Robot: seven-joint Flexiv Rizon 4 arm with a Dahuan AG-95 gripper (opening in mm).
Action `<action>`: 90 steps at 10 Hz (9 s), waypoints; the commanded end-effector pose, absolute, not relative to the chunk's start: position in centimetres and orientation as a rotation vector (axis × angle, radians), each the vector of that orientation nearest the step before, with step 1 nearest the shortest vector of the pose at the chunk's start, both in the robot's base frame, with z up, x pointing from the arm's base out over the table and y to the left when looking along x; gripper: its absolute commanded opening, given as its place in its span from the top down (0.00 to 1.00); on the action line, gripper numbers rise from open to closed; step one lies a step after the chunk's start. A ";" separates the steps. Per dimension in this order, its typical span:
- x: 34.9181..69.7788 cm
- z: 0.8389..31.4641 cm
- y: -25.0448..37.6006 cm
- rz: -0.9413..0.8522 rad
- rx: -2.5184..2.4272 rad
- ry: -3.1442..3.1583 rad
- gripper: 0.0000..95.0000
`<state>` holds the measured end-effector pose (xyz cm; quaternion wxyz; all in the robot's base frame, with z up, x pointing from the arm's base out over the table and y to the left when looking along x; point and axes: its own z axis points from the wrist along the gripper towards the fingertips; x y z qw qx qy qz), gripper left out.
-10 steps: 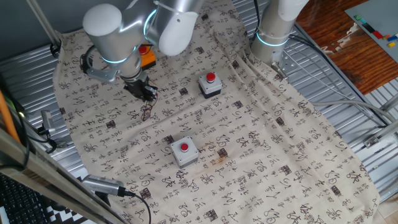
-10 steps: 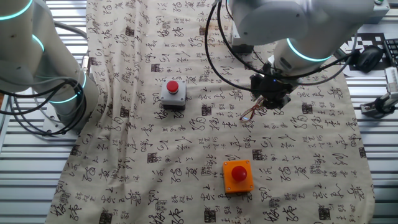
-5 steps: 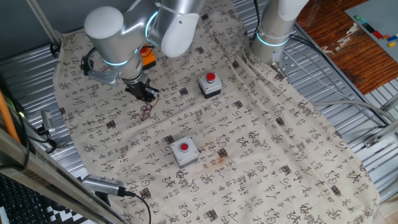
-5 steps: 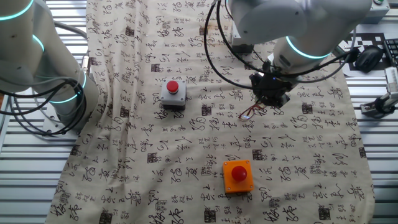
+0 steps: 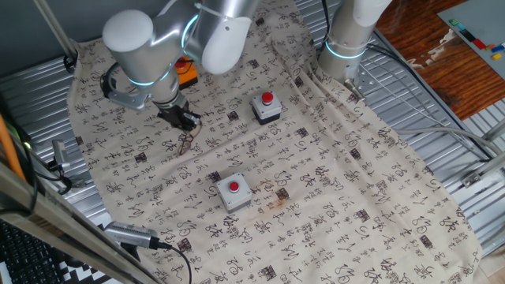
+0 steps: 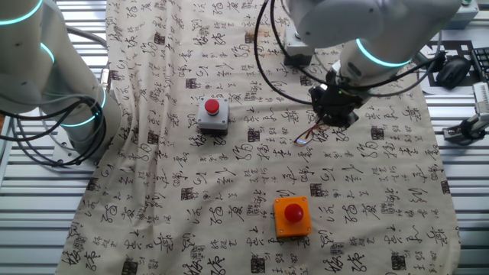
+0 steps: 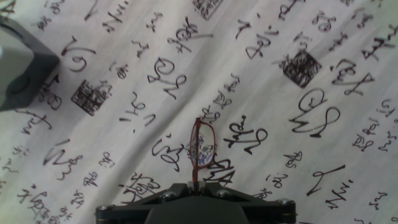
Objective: Unfold the leg of the glasses (with one hand)
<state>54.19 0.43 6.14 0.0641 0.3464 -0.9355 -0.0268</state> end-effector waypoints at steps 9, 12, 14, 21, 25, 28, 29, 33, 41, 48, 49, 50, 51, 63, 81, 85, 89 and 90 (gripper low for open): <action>53.9 7.2 1.0 -0.056 1.055 -2.771 1.00; 53.9 7.3 1.1 -0.050 1.047 -2.756 1.00; 54.0 7.3 1.1 -0.047 1.043 -2.737 1.00; 53.8 8.1 1.1 -0.033 1.037 -2.723 1.00; 53.8 8.3 1.1 -0.015 1.043 -2.697 1.00; 53.8 8.6 1.3 -0.007 1.038 -2.690 1.00; 53.8 8.6 1.3 -0.007 1.037 -2.690 1.00; 53.8 8.7 1.4 -0.002 1.039 -2.667 1.00; 53.9 9.7 1.0 -0.013 1.040 -2.621 1.00; 53.9 9.8 1.1 -0.014 1.045 -2.671 0.80; 53.9 9.8 1.1 -0.012 1.051 -2.687 0.40; 53.9 9.8 1.1 -0.008 1.064 -2.702 0.40; 53.9 9.8 1.1 -0.010 1.064 -2.711 0.40; 54.1 7.9 -0.8 -0.035 1.148 -2.793 0.60; 54.8 9.7 -0.7 -0.096 1.136 -2.774 1.00; 55.0 10.1 -0.5 -0.107 1.125 -2.764 1.00; 55.0 10.7 -0.2 -0.119 1.118 -2.761 1.00; 55.0 10.8 -0.2 -0.119 1.120 -2.760 1.00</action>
